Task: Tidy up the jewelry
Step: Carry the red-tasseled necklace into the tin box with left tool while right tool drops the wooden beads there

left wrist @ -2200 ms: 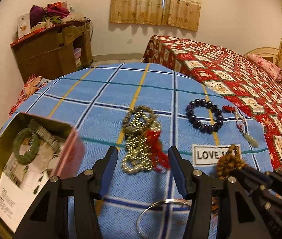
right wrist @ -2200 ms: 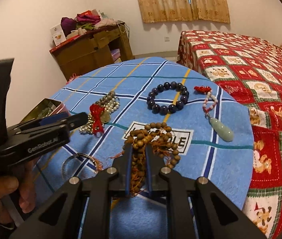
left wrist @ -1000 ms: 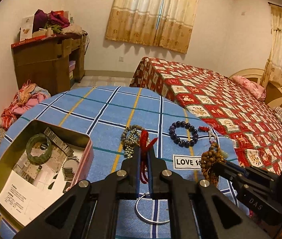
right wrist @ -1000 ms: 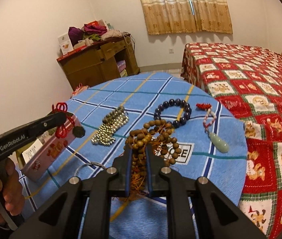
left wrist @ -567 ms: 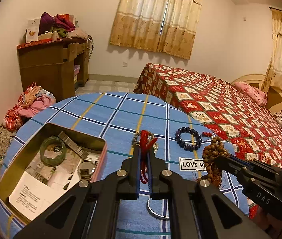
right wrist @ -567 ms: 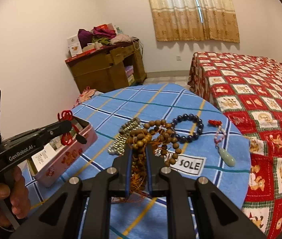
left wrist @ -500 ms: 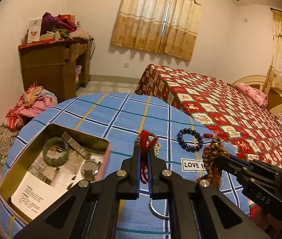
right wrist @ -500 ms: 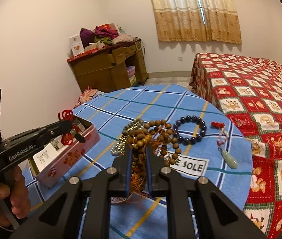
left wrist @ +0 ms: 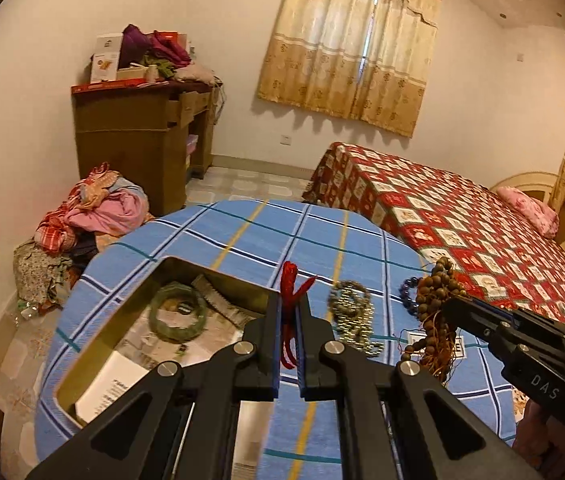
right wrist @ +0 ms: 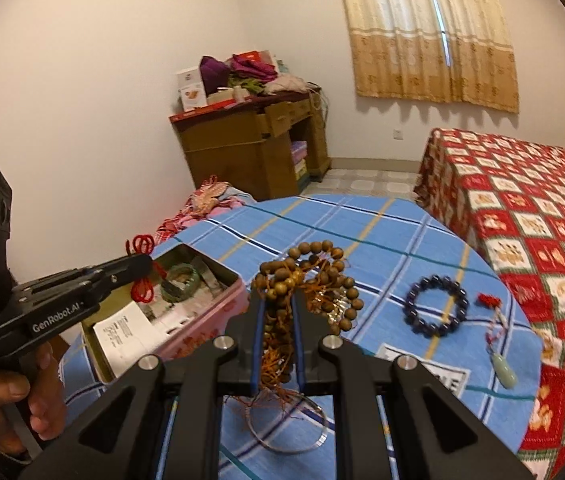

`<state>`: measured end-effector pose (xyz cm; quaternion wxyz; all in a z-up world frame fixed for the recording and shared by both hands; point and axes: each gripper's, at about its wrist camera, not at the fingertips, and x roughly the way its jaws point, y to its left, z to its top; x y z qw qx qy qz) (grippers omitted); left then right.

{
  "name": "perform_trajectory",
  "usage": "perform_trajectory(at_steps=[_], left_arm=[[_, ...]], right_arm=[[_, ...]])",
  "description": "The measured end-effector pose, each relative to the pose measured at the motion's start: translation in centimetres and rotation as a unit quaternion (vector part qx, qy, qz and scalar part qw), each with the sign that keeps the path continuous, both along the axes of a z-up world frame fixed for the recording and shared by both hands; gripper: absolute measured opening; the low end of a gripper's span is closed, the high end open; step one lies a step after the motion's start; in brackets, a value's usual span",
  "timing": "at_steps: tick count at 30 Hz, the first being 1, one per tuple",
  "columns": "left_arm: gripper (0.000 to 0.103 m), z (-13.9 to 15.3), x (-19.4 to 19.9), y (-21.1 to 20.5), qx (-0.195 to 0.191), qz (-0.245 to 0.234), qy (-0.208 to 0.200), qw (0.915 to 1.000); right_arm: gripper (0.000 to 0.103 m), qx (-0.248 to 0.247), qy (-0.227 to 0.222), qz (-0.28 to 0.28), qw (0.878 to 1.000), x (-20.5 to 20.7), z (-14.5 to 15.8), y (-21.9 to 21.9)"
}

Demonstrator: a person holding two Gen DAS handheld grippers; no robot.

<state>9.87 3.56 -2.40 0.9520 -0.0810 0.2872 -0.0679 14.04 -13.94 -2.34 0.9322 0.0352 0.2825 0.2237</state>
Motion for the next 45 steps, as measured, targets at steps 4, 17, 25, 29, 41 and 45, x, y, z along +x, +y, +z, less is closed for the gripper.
perform_trajectory(at_steps=[4, 17, 25, 29, 41, 45], left_arm=[[0.005, 0.1, 0.0, 1.1, 0.003, 0.014, 0.0, 0.9999], [0.005, -0.7, 0.6, 4.9, 0.007, 0.062, 0.007, 0.998], [0.005, -2.3, 1.6, 6.7, -0.003, 0.076, 0.028, 0.9967], [0.005, -3.1, 2.0, 7.2, -0.003, 0.081, 0.038, 0.996], [0.005, -4.0, 3.3, 8.0, 0.019, 0.087, 0.046, 0.995], [0.005, -4.2, 3.4, 8.0, 0.026, 0.083, 0.047, 0.9951]], right_arm=[[0.014, 0.004, -0.003, 0.017, 1.0, 0.6, 0.2, 1.4], [0.014, 0.006, -0.003, 0.07, 0.998, 2.2, 0.1, 6.1], [0.014, 0.005, 0.015, 0.091, 0.996, 3.6, -1.2, 8.5], [0.014, -0.002, 0.022, 0.101, 0.995, 4.1, -2.0, 9.8], [0.014, -0.026, 0.053, 0.108, 0.992, 5.1, -4.6, 11.4], [0.014, -0.033, 0.063, 0.105, 0.992, 5.2, -5.1, 11.6]])
